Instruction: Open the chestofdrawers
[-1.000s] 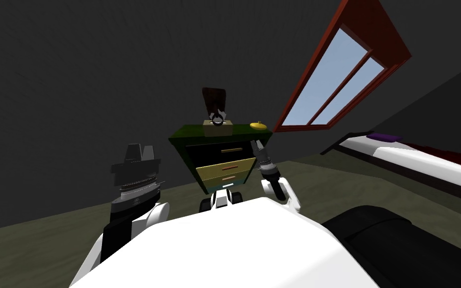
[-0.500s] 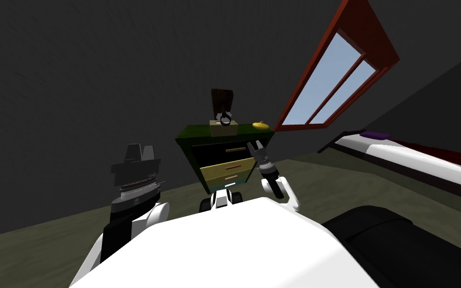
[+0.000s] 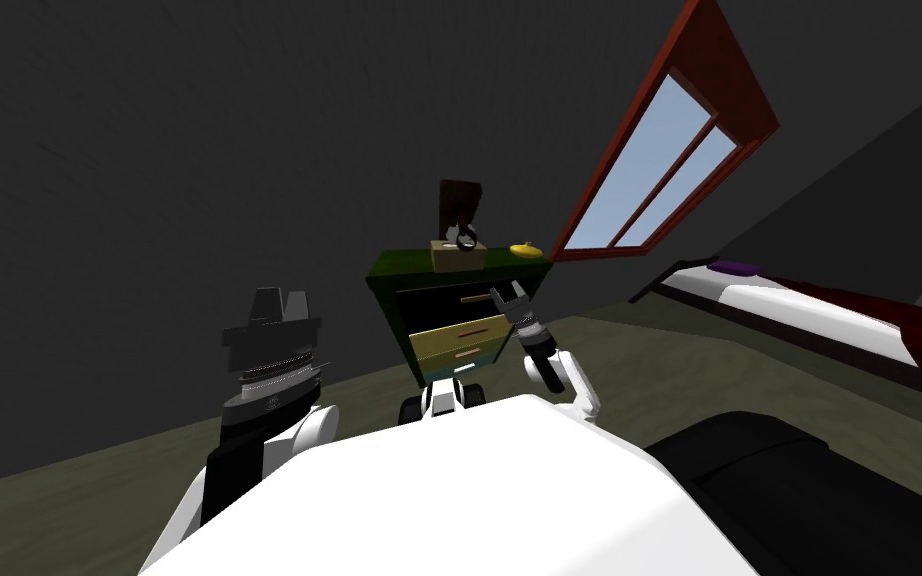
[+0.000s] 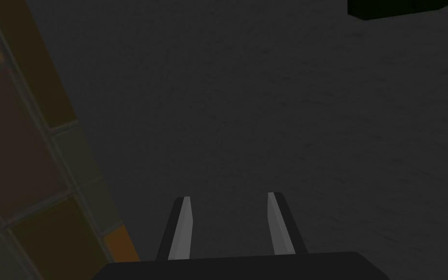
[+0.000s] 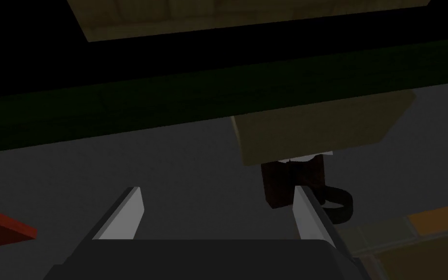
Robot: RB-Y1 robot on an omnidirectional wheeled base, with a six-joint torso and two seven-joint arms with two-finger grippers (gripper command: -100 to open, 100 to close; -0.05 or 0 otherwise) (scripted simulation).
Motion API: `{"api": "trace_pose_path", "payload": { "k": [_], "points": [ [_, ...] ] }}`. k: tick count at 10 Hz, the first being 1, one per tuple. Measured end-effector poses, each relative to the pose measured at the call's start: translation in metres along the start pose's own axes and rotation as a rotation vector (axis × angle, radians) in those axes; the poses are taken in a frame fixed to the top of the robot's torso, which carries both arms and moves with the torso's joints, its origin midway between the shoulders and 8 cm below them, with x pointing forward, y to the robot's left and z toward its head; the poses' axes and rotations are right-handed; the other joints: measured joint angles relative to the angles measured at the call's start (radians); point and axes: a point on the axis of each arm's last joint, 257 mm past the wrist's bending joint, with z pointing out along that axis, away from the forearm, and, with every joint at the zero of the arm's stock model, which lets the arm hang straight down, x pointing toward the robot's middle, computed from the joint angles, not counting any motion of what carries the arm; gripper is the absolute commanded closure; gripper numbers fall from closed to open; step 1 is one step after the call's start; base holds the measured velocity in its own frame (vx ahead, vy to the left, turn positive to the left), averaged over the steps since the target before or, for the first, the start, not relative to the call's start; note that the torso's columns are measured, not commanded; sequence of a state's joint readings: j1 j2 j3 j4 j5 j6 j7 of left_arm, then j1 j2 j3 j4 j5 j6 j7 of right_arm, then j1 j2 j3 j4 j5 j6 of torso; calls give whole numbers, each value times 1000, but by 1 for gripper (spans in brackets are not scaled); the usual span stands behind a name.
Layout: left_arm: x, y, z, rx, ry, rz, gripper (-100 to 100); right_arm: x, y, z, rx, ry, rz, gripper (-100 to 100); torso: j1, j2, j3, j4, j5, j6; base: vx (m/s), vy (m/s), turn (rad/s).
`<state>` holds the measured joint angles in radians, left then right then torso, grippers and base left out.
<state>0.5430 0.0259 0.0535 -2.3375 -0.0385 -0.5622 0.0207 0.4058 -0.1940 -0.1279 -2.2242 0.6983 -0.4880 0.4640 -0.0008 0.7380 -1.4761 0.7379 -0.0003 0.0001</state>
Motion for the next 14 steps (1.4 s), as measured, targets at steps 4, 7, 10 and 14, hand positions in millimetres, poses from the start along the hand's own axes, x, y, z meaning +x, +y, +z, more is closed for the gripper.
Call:
{"api": "trace_pose_path", "payload": {
  "k": [4, 7, 10, 14],
  "points": [
    [0, 0, 0, 0, 0, 0, 0, 19, -6, 0, -4, 57, -168, -100, 1, 0, 0, 0, 1, 0, -3, 95, -52],
    [0, 0, 0, 0, 0, 0, 0, 35, -14, -2, -13, 109, -312, -100, 1, 0, 0, 0, 0, 0, -6, 109, -50],
    [0, 0, 0, 0, 0, 0, 0, 50, -22, -2, -24, 155, -436, -100, 0, 0, 0, 0, 0, 0, -4, 74, -36],
    [0, 0, 0, 0, 0, 0, 0, 70, -33, -5, -43, 219, -607, -100, 0, 0, 0, 0, 0, 0, -9, 94, -48]
  ]
}}
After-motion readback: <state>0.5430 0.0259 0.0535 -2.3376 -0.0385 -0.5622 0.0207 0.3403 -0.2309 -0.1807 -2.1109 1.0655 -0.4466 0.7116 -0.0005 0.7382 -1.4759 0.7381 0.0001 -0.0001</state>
